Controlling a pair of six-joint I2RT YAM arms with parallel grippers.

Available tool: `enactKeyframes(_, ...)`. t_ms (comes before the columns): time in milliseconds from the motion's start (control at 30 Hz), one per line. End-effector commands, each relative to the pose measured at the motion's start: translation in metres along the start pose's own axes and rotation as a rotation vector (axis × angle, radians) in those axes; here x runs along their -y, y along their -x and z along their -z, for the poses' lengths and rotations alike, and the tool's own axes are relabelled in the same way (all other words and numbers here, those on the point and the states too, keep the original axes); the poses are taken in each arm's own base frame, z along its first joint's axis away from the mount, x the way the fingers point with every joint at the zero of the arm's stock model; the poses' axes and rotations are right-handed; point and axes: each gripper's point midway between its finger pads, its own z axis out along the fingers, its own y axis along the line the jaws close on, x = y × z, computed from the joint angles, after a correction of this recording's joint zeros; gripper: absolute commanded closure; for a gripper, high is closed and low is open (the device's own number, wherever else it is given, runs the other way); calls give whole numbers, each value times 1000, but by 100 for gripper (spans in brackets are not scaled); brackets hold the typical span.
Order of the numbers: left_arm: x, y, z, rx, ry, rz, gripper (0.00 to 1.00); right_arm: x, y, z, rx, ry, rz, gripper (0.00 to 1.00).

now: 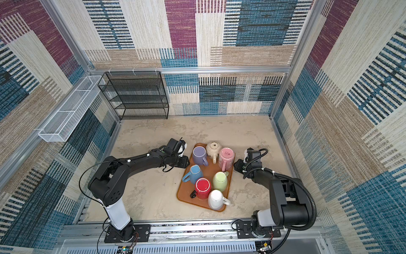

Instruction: Turn the mug right side up

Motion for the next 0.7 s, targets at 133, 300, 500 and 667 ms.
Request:
enactKeyframes(133, 3, 0, -12, -18, -20, 25, 64, -9, -2, -7, -21, 28, 14, 65)
enactKeyframes(300, 0, -4, -16, -27, -6, 30, 74, -10, -7, -14, -45, 17, 22, 66)
enactKeyframes(500, -3, -7, -16, -37, 11, 30, 88, -9, -10, -20, -69, 8, 24, 73)
enactKeyframes(667, -5, -10, -14, -39, 20, 43, 100, -11, -11, -23, -80, 8, 30, 81)
